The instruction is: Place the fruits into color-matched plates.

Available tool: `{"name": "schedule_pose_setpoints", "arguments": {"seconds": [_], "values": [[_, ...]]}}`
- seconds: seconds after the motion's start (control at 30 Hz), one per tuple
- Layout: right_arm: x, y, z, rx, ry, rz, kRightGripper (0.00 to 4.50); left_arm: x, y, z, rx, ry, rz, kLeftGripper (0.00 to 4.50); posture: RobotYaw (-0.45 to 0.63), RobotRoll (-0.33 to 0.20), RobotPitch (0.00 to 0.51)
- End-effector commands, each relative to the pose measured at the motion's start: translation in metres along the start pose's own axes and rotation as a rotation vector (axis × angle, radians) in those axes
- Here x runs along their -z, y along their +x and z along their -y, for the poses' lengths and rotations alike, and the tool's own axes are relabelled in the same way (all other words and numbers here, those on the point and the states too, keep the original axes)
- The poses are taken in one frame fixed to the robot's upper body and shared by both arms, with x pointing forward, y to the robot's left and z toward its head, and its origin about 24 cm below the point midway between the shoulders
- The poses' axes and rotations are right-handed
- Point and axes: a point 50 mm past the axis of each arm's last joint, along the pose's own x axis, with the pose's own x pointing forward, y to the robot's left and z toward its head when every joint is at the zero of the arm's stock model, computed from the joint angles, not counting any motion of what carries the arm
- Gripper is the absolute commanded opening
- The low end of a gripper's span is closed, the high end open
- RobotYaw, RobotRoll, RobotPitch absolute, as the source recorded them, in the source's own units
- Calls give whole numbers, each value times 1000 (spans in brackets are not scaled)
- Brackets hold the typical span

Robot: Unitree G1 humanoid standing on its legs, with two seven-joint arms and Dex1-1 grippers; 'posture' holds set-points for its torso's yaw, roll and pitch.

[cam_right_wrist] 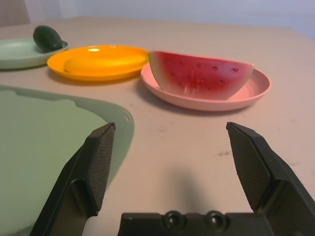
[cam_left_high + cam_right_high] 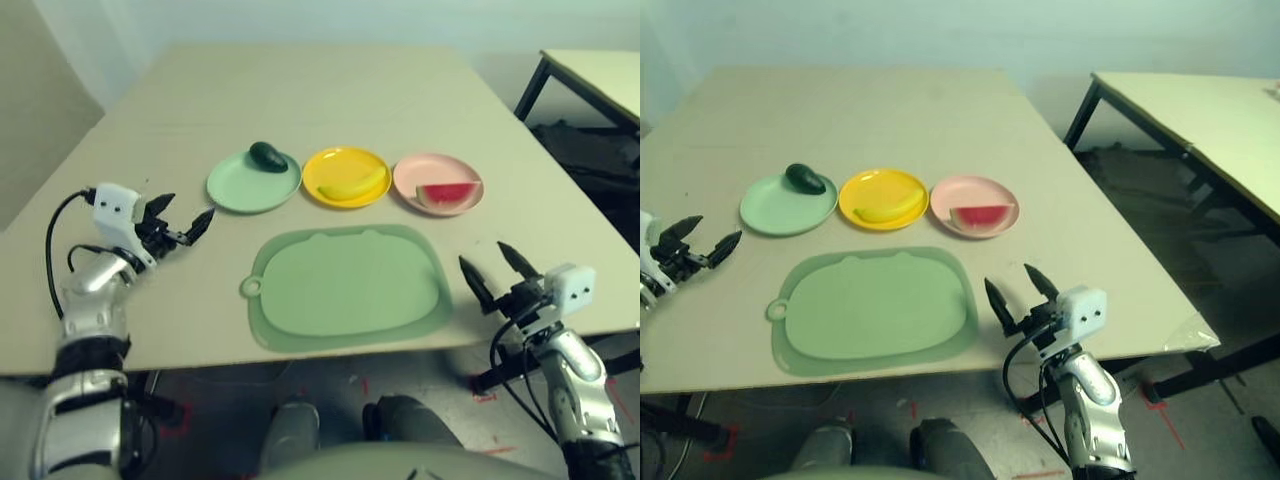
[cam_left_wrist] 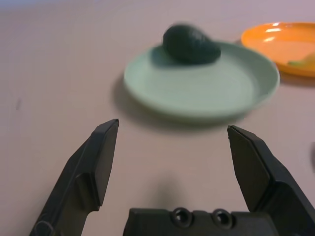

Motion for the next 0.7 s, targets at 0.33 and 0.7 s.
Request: {"name": "schedule_pose_setpoints", "arguments": {"seconds": [0.33,0.7], "values": [[3,-8,-1,95,-20,50,4500,30,-2,53,-35,-176,0,4484,61,0,68],[6,-2,-9,117,-11,59,4500,37,-22,48,-102,-187,-31,4484,95,0,83]]}}
